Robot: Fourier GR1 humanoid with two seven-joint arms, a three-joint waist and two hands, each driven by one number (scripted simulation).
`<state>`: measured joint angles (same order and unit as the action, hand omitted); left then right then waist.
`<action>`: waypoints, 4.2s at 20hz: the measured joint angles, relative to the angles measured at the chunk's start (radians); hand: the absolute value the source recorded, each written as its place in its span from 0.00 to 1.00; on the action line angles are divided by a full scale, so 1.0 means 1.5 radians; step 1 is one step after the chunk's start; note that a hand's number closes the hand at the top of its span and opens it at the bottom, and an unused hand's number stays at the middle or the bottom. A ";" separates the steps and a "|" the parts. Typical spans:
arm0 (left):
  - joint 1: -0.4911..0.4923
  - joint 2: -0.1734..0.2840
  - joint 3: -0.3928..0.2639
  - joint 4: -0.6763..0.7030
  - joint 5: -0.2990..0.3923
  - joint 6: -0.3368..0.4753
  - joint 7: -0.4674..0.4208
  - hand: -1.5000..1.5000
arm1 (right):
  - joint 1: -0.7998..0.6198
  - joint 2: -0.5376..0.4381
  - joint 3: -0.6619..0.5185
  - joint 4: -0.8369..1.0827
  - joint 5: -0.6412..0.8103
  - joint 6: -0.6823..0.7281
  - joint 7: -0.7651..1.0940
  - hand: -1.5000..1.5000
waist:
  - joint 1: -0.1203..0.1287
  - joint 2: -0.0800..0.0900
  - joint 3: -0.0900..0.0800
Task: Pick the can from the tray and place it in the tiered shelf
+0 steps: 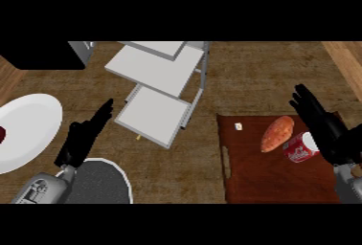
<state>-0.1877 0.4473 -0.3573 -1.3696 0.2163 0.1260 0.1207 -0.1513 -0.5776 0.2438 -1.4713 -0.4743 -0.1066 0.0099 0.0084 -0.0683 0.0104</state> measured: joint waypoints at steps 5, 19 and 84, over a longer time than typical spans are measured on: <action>0.039 -0.002 0.058 0.013 0.036 0.032 0.010 0.50 | 0.036 -0.079 -0.115 -0.007 0.005 -0.014 -0.067 1.00 | -0.018 0.028 -0.005; 0.081 -0.042 0.131 0.017 0.112 0.037 0.046 0.50 | 0.219 -0.206 -0.299 0.195 0.001 0.136 -0.214 0.00 | -0.016 0.041 -0.005; 0.098 -0.118 0.223 -0.008 0.013 -0.034 0.085 0.50 | 0.000 -0.016 -0.035 -0.057 0.552 0.075 0.564 0.00 | -0.003 0.042 -0.004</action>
<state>-0.0414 0.2697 -0.0221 -1.3817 0.2354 0.0750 0.2486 -0.1506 -0.6013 0.1908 -1.5573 0.3540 0.0063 0.8557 0.0033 -0.0047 0.0051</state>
